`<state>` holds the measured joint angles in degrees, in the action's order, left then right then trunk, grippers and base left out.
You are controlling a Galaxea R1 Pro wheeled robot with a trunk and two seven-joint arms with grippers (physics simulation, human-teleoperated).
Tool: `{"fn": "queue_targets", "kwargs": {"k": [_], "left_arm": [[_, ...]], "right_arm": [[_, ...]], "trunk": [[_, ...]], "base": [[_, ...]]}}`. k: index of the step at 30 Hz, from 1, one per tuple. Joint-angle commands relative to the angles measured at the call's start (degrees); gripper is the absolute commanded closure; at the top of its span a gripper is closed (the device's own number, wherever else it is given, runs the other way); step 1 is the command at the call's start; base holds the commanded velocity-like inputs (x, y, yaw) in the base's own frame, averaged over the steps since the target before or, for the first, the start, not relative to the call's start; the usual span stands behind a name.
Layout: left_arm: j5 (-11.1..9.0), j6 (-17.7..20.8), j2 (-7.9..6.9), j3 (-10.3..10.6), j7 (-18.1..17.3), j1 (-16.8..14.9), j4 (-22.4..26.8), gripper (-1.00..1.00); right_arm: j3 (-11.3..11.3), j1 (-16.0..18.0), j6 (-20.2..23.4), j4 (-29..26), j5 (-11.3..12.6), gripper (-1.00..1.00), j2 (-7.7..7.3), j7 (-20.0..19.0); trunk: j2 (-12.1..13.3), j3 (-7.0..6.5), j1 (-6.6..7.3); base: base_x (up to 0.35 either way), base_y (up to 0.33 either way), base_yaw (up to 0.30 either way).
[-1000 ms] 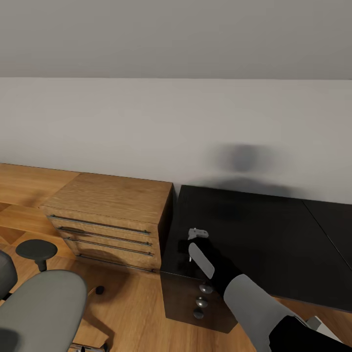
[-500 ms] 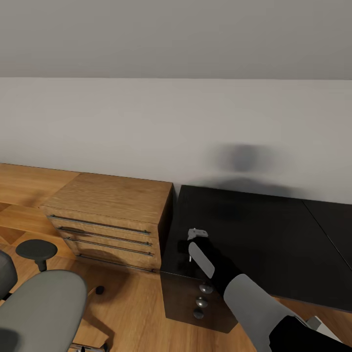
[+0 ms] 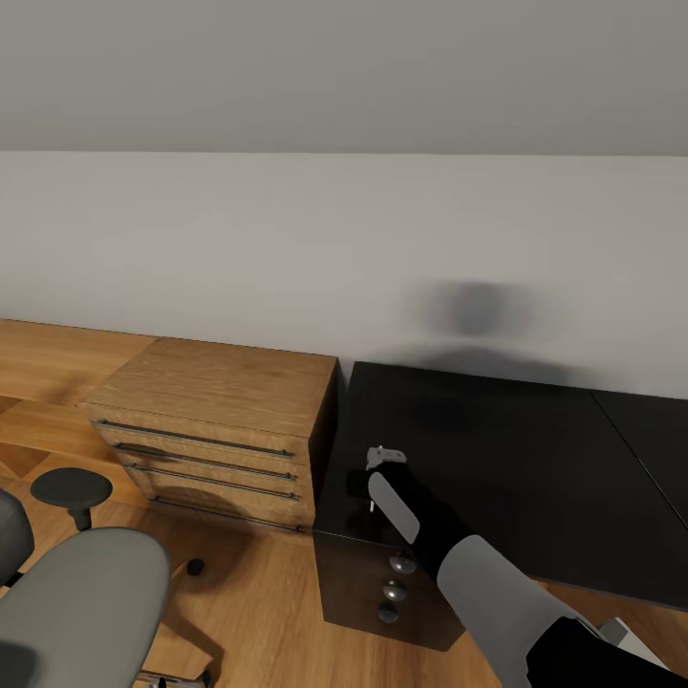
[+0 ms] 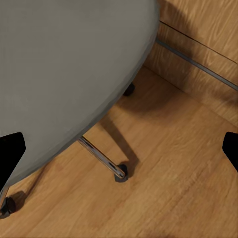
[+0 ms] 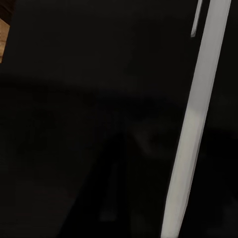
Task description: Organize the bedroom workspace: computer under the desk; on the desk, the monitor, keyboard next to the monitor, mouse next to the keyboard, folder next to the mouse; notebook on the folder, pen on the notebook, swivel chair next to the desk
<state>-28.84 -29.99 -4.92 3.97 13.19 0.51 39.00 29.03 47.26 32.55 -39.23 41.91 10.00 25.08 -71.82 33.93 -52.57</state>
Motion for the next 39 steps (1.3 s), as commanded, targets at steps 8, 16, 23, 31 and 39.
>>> {"fn": "queue_targets", "kwargs": {"k": [8, 16, 23, 31, 39], "left_arm": [[-0.26, -0.16, -0.09, 0.42, 0.52, -0.01, 0.11, -1.00], [-0.20, -0.16, -0.08, 0.42, 0.52, 0.02, 0.11, -1.00], [-0.17, -0.16, -0.06, 0.42, 0.52, 0.00, 0.11, -1.00], [-0.17, -0.16, -0.04, 0.42, 0.52, 0.00, 0.11, -1.00], [-0.17, -0.16, -0.05, 0.42, 0.52, -0.01, 0.11, -1.00]], "right_arm": [[0.15, -0.01, 0.07, 3.38, 2.04, 1.00, 0.00, 0.69], [0.15, 0.00, 0.12, 3.37, 2.01, 1.00, 0.00, 2.54], [0.15, -0.03, 0.14, 3.37, 2.04, 1.00, 0.00, 3.45], [0.15, 0.00, 0.15, 3.37, 2.01, 1.00, 0.00, 3.52], [0.15, 0.00, 0.30, 3.37, 1.95, 1.00, 0.00, 3.94]], "trunk": [[-0.03, 0.06, -0.01], [-0.03, 0.06, -0.01], [-0.03, 0.06, -0.01], [-0.03, 0.06, -0.01], [-0.03, 0.06, -0.01]], "base": [[0.000, 0.000, 0.000], [0.000, 0.000, 0.000], [0.000, 0.000, 0.000], [0.000, 0.000, 0.000], [0.000, 0.000, 0.000]]}}
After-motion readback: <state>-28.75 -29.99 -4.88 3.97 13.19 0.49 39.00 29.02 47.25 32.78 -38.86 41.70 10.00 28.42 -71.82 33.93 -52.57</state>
